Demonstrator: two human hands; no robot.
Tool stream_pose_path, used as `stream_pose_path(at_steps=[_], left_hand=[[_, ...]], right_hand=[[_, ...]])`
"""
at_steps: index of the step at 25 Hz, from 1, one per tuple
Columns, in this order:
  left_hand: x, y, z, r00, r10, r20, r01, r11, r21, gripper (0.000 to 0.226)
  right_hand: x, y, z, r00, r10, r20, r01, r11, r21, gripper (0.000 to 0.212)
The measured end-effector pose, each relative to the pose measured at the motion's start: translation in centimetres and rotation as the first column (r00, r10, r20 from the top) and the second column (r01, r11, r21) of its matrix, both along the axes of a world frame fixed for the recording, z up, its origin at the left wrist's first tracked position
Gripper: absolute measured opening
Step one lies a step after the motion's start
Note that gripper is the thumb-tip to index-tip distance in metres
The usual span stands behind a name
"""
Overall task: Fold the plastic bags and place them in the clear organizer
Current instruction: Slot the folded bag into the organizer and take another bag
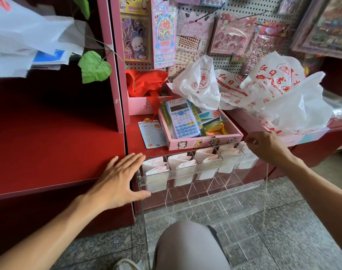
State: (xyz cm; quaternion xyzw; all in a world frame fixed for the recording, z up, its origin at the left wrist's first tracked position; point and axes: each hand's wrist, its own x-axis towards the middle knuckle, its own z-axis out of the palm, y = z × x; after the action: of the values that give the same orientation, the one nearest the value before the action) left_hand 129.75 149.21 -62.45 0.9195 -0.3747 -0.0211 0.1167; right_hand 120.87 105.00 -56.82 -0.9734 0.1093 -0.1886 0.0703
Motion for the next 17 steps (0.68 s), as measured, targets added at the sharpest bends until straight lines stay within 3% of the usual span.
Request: stream_pose_path(at_steps=[5,9,11,13,17], left_hand=[[0.3,0.7,0.8,0.999,-0.017,-0.044,0.018,0.999,0.028,0.126],[0.1,1.8,0.9,0.995,0.100,0.008,-0.101,0.990,0.096,0.132],[0.2,2.7,1.0,0.995,0.099,0.007,-0.100,0.988,0.121,0.124],[0.4,3.6,1.1,0.998,0.059,-0.003,-0.058,0.992,0.109,0.114],[0.3,4.5,1.9,0.997,0.039,-0.063,-0.040,0.999,-0.013,0.103]], right_hand=[[4.5,6.3,2.5,0.989,0.096,0.115,-0.099,0.995,0.024,0.021],[9.1,10.6,4.0,0.987,0.109,-0.114,-0.121,0.987,-0.104,0.036],[10.9,11.8,4.1,0.976,0.072,-0.207,-0.107,0.981,-0.163,0.042],[11.9,12.9,4.4,0.971,0.041,-0.236,-0.066,0.993,-0.101,0.044],[11.1,17.2,5.1,0.991,0.136,-0.012,-0.137,0.983,-0.123,0.038]])
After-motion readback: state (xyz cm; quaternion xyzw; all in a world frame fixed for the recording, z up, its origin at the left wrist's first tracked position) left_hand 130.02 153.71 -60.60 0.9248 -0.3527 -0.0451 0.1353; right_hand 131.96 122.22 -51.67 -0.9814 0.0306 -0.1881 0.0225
